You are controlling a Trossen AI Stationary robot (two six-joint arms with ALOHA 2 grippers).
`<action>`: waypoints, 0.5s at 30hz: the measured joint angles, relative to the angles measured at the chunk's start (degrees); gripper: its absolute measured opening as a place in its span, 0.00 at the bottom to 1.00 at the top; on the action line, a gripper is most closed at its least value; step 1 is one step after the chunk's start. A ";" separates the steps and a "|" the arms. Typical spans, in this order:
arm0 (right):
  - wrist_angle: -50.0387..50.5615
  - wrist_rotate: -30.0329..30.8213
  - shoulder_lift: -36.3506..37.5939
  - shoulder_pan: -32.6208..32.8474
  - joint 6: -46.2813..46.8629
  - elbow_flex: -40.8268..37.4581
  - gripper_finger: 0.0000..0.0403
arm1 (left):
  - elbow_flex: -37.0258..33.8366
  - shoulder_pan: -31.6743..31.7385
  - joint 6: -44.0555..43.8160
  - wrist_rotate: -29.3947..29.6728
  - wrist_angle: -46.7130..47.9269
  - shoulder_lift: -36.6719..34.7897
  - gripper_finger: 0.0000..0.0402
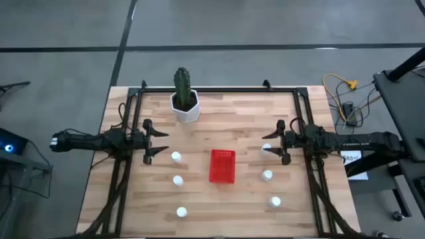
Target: Pick and place pill bottles into a basket
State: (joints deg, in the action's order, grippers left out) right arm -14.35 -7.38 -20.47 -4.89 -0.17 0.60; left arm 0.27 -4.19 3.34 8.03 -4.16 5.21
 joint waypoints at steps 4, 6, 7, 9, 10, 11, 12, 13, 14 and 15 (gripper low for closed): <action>0.00 0.00 0.00 0.00 -0.02 0.00 0.54 | 0.00 0.00 0.01 0.00 0.00 0.00 0.56; 0.00 0.00 0.00 0.00 0.00 0.00 0.54 | 0.00 -0.02 0.01 0.00 0.00 0.00 0.56; 0.00 0.00 0.00 -0.02 0.03 0.00 0.54 | 0.00 0.00 0.01 0.00 0.00 0.00 0.56; -0.02 0.00 0.00 -0.02 0.05 0.00 0.54 | 0.00 0.00 0.01 0.00 0.00 0.00 0.56; -0.02 0.00 0.00 -0.02 0.09 0.00 0.54 | 0.00 0.00 0.01 0.00 0.00 0.00 0.56; -0.02 0.00 0.00 -0.02 0.17 0.00 0.54 | 0.00 0.00 0.01 0.00 0.00 0.00 0.56; -0.03 0.00 0.00 -0.02 0.18 0.00 0.54 | 0.00 0.00 0.01 0.00 0.00 0.00 0.56; -0.06 0.00 0.00 -0.02 0.18 -0.02 0.54 | 0.00 -0.01 0.01 0.00 0.00 0.00 0.56; -0.10 0.00 0.00 -0.02 0.18 -0.02 0.54 | 0.00 -0.01 0.01 0.00 0.00 0.00 0.56; -0.32 0.00 0.00 -0.02 0.19 -0.02 0.54 | 0.00 0.00 0.01 0.00 0.00 0.00 0.56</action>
State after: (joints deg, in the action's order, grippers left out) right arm -14.67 -7.38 -20.47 -4.91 0.02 0.58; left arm 0.27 -4.19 3.36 8.03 -4.16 5.21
